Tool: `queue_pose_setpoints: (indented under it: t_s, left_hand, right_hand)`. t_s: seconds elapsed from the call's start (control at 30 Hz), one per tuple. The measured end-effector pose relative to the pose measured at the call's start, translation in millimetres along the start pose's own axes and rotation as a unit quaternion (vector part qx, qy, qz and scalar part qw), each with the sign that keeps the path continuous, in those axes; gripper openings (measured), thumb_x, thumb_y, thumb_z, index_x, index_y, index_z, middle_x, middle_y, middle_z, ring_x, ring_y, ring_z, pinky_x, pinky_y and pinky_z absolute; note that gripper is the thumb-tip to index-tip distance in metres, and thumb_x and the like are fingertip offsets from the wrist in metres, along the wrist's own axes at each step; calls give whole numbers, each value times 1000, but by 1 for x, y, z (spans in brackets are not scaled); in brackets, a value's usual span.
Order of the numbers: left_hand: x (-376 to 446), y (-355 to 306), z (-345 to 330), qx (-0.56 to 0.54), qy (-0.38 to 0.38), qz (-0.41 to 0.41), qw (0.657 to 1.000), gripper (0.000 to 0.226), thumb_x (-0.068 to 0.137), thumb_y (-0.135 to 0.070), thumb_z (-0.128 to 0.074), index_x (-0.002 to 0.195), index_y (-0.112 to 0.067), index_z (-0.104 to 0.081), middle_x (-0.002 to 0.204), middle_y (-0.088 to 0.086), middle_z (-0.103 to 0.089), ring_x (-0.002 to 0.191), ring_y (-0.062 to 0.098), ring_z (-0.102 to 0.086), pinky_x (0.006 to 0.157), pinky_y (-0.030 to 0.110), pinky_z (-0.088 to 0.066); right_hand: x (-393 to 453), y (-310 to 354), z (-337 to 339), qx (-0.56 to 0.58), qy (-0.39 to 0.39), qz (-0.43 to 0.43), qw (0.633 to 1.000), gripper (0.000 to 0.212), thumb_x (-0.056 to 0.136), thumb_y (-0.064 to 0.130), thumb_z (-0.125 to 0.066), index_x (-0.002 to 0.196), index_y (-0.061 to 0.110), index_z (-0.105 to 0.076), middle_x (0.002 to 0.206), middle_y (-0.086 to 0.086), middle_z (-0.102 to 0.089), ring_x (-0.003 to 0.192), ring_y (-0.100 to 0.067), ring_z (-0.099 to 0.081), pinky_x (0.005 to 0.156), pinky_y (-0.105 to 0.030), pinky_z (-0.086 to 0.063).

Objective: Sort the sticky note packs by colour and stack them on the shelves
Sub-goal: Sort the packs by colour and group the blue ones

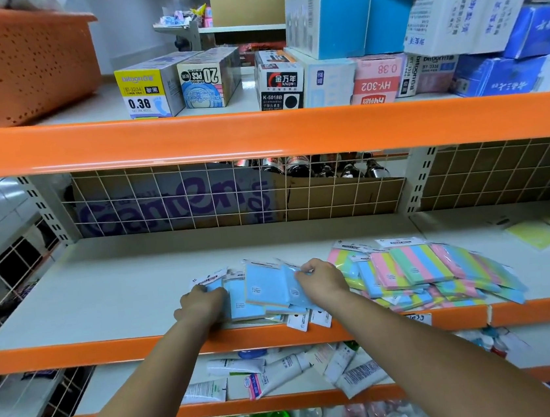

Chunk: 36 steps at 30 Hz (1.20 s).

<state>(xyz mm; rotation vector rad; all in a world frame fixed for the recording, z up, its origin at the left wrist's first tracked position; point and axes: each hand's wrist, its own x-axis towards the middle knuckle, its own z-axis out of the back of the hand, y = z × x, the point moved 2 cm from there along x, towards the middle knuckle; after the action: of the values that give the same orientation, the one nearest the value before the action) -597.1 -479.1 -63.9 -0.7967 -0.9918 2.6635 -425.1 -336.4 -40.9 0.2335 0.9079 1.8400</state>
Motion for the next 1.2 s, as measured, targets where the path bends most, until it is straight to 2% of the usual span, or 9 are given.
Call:
queue_pose_setpoints:
  t_s: [0.27,0.33,0.5,0.67,0.77,0.9,0.97,1.03,1.2]
  left_hand:
    - [-2,-2,-2,10,8,-7,1000,48,88,-29,-50,135,-17,-47,135,12,-48,122,34,-43,105,37,-36]
    - [-4,-4,-2,14,9,-10,1000,46,88,-30,-50,132,-16,-50,132,13,-50,120,34,-44,104,37,-37]
    - [-13,-16,-3,54,-4,-24,998,46,93,-35,-48,134,-15,-46,134,14,-49,123,33,-42,102,34,-35]
    - [-22,-38,-7,102,-7,-68,992,51,91,-40,-47,135,-14,-46,135,15,-49,124,35,-41,98,35,-33]
    - [-34,-52,-13,122,-16,-92,988,50,90,-39,-47,133,-14,-48,133,15,-50,123,36,-41,96,38,-35]
    - [-54,-77,-25,141,-32,-135,980,50,88,-40,-49,131,-15,-50,130,15,-54,120,35,-47,95,37,-37]
    - [-68,-91,-36,134,-30,-160,978,47,87,-39,-49,128,-15,-52,126,14,-57,117,34,-50,94,36,-40]
    - [-85,-103,-49,119,-18,-187,975,45,89,-37,-50,127,-14,-52,127,12,-57,117,33,-50,94,35,-43]
    - [-127,-129,-88,66,28,-223,972,35,91,-30,-51,120,-12,-57,118,11,-61,105,31,-56,84,31,-44]
  right_hand:
    - [-2,-1,4,7,20,-9,1000,24,94,18,-43,106,19,-64,101,-1,-61,91,-22,-57,75,-29,-49]
    - [-2,0,5,10,19,-13,1000,25,94,18,-43,106,18,-65,101,-3,-63,93,-24,-59,78,-29,-51]
    - [-6,0,9,41,20,-9,999,26,93,15,-44,110,15,-64,100,-2,-61,86,-21,-56,68,-24,-44]
    - [-16,-2,22,67,33,-7,997,30,95,11,-44,118,14,-62,117,-5,-61,93,-21,-54,72,-24,-41]
    - [-22,-8,32,79,47,-11,996,33,94,9,-41,119,15,-62,106,-6,-58,93,-24,-57,64,-24,-42]
    - [-32,-18,51,91,41,-11,995,22,91,10,-43,96,19,-63,102,-7,-63,103,-31,-64,79,-34,-52]
    - [-37,-25,66,90,25,-8,996,21,91,13,-44,95,18,-64,105,-8,-67,98,-28,-65,72,-30,-51]
    - [-41,-33,81,108,6,-13,994,18,92,15,-47,88,22,-63,89,-3,-66,93,-23,-65,61,-25,-46]
    - [-46,-61,121,126,-30,-10,991,24,91,15,-47,72,23,-59,84,-4,-63,90,-27,-68,68,-32,-54]
